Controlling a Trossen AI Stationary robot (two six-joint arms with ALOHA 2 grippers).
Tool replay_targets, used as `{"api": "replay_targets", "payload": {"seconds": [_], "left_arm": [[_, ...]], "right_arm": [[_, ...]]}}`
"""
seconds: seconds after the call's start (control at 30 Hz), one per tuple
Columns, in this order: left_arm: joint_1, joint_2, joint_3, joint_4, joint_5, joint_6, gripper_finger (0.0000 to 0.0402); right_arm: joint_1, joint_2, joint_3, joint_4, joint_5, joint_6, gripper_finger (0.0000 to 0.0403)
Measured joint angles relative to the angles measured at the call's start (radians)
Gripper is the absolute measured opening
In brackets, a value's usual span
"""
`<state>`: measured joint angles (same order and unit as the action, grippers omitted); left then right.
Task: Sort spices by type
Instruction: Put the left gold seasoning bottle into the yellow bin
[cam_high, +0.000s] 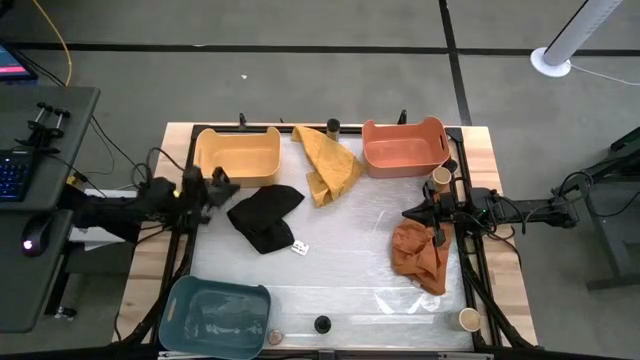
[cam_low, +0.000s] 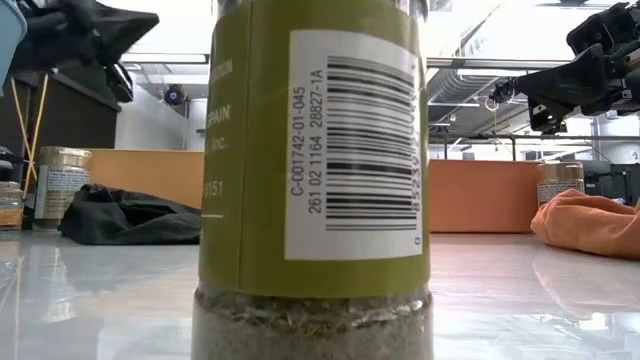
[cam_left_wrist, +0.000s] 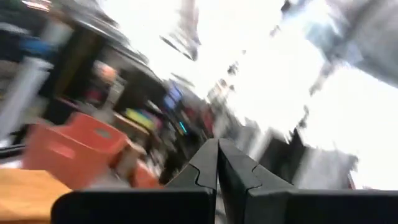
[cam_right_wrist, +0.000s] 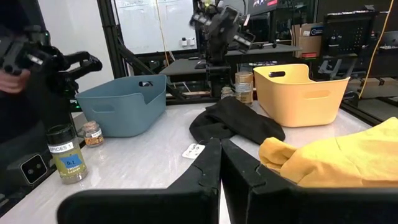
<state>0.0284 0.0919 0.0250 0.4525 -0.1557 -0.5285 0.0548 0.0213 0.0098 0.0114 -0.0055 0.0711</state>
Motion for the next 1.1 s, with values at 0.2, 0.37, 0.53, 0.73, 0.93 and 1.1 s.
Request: {"api": "replay_targets", "payload": {"seconds": [0.2, 0.37, 0.53, 0.73, 0.93, 1.1], "left_arm": [[0.0, 0.335, 0.21, 0.046, -0.134, 0.129, 0.0], [0.026, 0.746, 0.622, -0.301, -0.112, 0.401, 0.0], [0.099, 1.06, 1.115, -1.078, -0.098, 0.342, 0.0], [0.24, 1.311, 1.465, -1.413, -0.183, 0.406, 0.0], [0.352, 1.401, 1.569, -1.542, 0.085, 0.368, 0.0001], [0.32, 1.376, 1.571, -1.86, 0.122, 0.415, 0.0031]], "right_arm": [[0.0, 0.004, 0.0, 0.0, 0.0, 0.0, 0.0], [0.0, 0.006, 0.0, 0.0, 0.0, 0.0, 0.0], [0.0, 0.006, 0.0, 0.0, 0.0, 0.0, 0.0], [0.0, 0.006, 0.0, 0.0, 0.001, 0.0, 0.0], [0.0, 0.006, 0.0, 0.0, 0.001, 0.0, 0.0], [0.0, 0.006, 0.0, 0.0, 0.001, 0.0, 0.0]]}}
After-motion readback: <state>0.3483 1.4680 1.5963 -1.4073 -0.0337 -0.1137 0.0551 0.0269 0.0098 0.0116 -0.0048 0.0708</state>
